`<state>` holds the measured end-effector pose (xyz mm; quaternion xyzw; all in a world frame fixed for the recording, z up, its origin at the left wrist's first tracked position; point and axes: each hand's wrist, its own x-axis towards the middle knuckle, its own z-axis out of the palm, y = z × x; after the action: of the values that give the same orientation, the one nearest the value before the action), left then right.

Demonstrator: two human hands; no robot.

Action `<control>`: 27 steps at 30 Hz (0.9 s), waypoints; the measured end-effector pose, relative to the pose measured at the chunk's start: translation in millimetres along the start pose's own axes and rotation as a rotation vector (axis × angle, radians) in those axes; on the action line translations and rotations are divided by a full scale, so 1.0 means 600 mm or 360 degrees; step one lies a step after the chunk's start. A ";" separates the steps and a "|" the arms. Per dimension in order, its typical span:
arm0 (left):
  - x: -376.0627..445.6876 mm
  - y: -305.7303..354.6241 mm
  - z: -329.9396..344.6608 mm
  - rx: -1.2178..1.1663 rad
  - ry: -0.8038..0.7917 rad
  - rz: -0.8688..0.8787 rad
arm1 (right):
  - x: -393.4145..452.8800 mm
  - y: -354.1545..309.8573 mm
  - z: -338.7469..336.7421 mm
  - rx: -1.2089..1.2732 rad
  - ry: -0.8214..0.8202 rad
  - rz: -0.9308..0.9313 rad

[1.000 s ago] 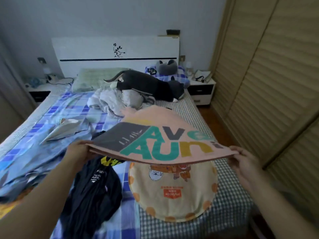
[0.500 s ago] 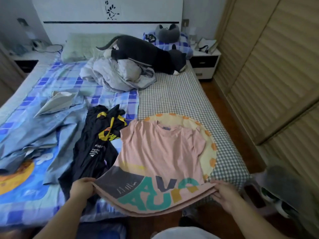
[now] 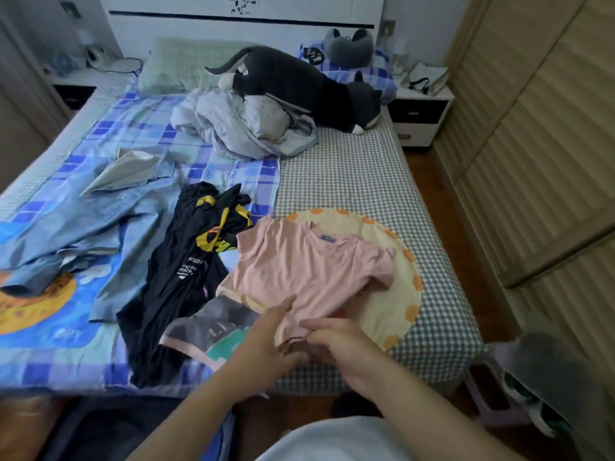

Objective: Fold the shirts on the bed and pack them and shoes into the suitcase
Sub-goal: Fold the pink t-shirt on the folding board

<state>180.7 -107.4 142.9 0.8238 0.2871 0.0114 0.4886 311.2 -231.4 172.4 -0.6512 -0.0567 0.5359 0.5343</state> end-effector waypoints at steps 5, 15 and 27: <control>0.006 0.004 0.061 0.0109 0.0351 -0.0049 | 0.053 -0.009 -0.043 -0.0230 -0.0556 0.0211; -0.016 0.020 0.124 0.0125 0.0949 -0.0745 | 0.364 0.011 -0.387 -0.0589 0.0330 0.0780; -0.021 0.002 0.278 -0.1450 0.1819 -0.2007 | 0.623 0.000 -0.429 -0.0216 0.0314 0.1072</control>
<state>221.1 -247.2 60.2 0.1196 0.8393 0.2565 0.4642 663.3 -153.1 -103.1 -0.7159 0.1776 0.6117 0.2860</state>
